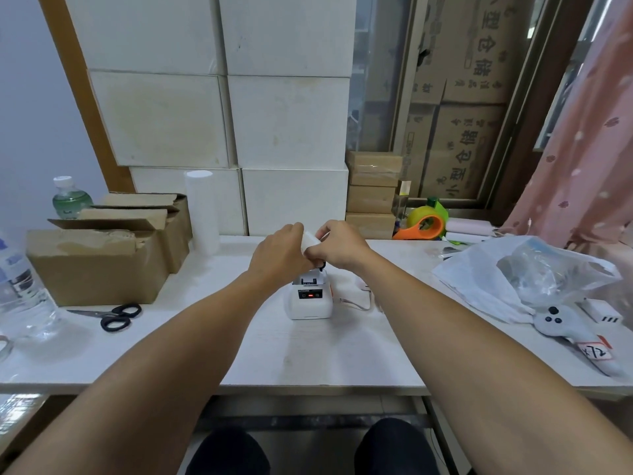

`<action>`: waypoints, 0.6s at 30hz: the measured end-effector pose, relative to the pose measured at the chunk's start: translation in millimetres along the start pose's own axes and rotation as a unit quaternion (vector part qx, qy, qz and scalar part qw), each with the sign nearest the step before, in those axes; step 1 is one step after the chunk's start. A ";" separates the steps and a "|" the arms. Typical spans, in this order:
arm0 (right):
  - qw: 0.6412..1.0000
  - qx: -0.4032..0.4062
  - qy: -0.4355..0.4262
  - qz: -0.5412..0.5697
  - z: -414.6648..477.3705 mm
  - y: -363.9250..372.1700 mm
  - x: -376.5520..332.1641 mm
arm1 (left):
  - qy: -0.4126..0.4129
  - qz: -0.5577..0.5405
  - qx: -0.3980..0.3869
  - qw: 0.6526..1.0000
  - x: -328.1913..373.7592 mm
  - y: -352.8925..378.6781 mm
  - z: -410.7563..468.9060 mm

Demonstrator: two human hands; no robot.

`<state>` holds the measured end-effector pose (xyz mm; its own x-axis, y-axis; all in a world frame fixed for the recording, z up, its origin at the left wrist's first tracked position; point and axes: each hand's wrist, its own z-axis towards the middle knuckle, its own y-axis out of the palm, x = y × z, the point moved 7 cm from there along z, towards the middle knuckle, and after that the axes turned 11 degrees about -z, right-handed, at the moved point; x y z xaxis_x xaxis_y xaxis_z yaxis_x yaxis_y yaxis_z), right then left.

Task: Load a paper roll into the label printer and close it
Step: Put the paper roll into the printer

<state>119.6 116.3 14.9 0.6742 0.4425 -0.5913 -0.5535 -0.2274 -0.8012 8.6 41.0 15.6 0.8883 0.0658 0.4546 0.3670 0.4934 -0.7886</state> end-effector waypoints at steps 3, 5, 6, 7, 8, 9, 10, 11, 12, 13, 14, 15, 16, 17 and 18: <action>1.000 -0.017 -0.003 0.000 2.9 7.0 3.2 | 0.013 0.024 0.010 1.000 -1.2 4.7 -0.7; 0.999 -0.043 -0.014 0.003 6.4 13.4 3.1 | 0.026 0.060 0.027 0.998 -3.2 6.1 -1.0; 0.998 -0.054 -0.021 0.001 7.5 15.7 2.5 | 0.029 0.071 0.036 0.996 -4.9 7.1 -0.9; 0.998 -0.063 -0.025 -0.005 8.3 17.0 1.3 | 0.030 0.078 0.043 0.996 -6.9 8.6 -1.1; 0.997 -0.069 -0.025 -0.014 9.2 18.0 1.0 | 0.031 0.084 0.046 0.995 -8.9 10.7 -1.9; 0.997 -0.072 -0.024 -0.027 10.2 18.4 0.8 | 0.031 0.087 0.047 0.995 -10.6 13.5 -2.8; 0.996 -0.073 -0.024 -0.042 10.8 18.4 0.6 | 0.031 0.087 0.047 0.995 -11.7 15.7 -3.7; 0.995 -0.072 -0.024 -0.059 11.7 18.1 1.1 | 0.032 0.081 0.042 0.995 -12.9 18.4 -3.9; 0.995 -0.068 -0.024 -0.073 12.6 17.3 2.6 | 0.035 0.068 0.033 0.997 -14.3 20.7 -3.6; 0.994 -0.063 -0.024 -0.083 13.4 16.2 4.9 | 0.040 0.049 0.019 0.998 -15.1 21.9 -2.7; 0.994 -0.059 -0.023 -0.087 14.8 15.7 8.9 | 0.048 0.028 -0.001 0.998 -16.2 22.9 -1.8; 0.994 -0.057 -0.021 -0.088 15.7 15.4 13.6 | 0.059 0.010 -0.021 0.998 -17.4 22.5 -1.1; 0.995 -0.056 -0.018 -0.085 16.6 15.8 19.2 | 0.066 -0.007 -0.038 0.997 -20.5 21.7 -0.6; 0.995 -0.056 -0.016 -0.082 17.0 15.9 24.8 | 0.061 -0.029 -0.050 0.996 -25.4 20.7 -0.5; 0.995 -0.057 -0.015 -0.079 17.4 16.5 30.0 | 0.037 -0.061 -0.056 0.996 -34.4 20.1 0.1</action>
<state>122.2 141.0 -14.5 0.7328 0.5059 -0.4552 -0.3816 -0.2484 -0.8903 -14.6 48.7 -15.8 0.8520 -0.0555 0.5206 0.4977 0.3945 -0.7724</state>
